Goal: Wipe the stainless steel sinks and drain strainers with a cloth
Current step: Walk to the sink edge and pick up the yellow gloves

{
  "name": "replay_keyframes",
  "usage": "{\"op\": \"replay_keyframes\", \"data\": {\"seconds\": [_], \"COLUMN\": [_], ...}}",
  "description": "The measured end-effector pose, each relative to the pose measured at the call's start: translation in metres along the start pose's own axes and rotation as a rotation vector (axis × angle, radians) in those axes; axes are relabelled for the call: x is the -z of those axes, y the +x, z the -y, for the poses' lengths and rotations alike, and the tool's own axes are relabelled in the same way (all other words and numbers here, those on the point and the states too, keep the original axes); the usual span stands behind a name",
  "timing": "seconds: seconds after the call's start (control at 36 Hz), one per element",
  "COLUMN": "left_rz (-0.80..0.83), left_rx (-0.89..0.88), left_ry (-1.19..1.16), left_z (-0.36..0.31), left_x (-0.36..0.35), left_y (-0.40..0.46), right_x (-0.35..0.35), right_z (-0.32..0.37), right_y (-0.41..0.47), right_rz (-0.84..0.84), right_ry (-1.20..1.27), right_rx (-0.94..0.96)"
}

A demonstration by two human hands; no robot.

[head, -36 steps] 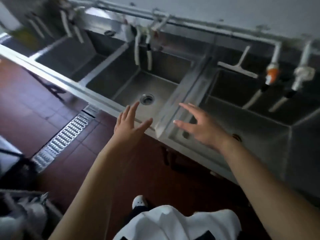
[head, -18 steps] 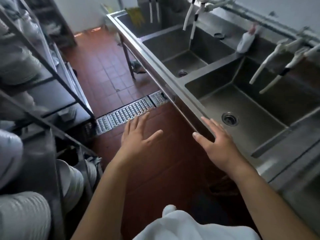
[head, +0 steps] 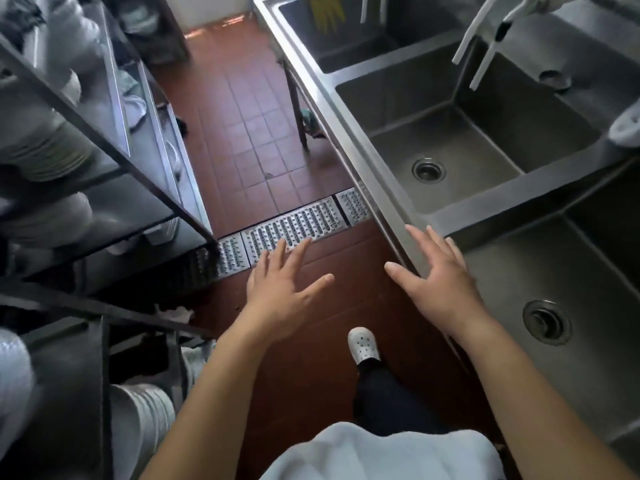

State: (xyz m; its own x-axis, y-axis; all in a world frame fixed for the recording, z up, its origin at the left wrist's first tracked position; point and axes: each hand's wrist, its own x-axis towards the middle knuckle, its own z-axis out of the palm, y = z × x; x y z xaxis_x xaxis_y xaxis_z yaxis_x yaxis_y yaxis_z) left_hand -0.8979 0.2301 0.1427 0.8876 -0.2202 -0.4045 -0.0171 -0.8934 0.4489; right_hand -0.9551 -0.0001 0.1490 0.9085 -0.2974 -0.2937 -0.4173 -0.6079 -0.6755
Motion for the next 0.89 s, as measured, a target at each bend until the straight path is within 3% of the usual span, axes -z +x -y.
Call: {"op": "replay_keyframes", "data": {"seconds": [0.19,0.36,0.5,0.72,0.89], "left_rz": [-0.13,-0.155,-0.139,-0.031,-0.08], "left_rx": [0.02,0.107,0.193,0.127,-0.004], "left_ry": [-0.133,-0.221,-0.216,-0.198,-0.307], "left_z": [-0.013,0.02,0.067,0.111,0.117], "left_x": [0.087,0.132,0.163,0.259,0.356], "left_y": [0.11,0.184,0.267,0.422,0.545], "right_x": [0.012,-0.014,-0.045,-0.083,-0.067], "right_z": [0.067,0.133,0.186,0.302,0.389], "right_y": [0.15,0.255,0.338,0.456,0.558], "right_rz": [0.035,0.087,0.144,0.255,0.064], "right_ry": [0.009,-0.065,-0.189,-0.36,-0.313], "right_rx": [0.059,0.149,0.149,0.156,0.212]}}
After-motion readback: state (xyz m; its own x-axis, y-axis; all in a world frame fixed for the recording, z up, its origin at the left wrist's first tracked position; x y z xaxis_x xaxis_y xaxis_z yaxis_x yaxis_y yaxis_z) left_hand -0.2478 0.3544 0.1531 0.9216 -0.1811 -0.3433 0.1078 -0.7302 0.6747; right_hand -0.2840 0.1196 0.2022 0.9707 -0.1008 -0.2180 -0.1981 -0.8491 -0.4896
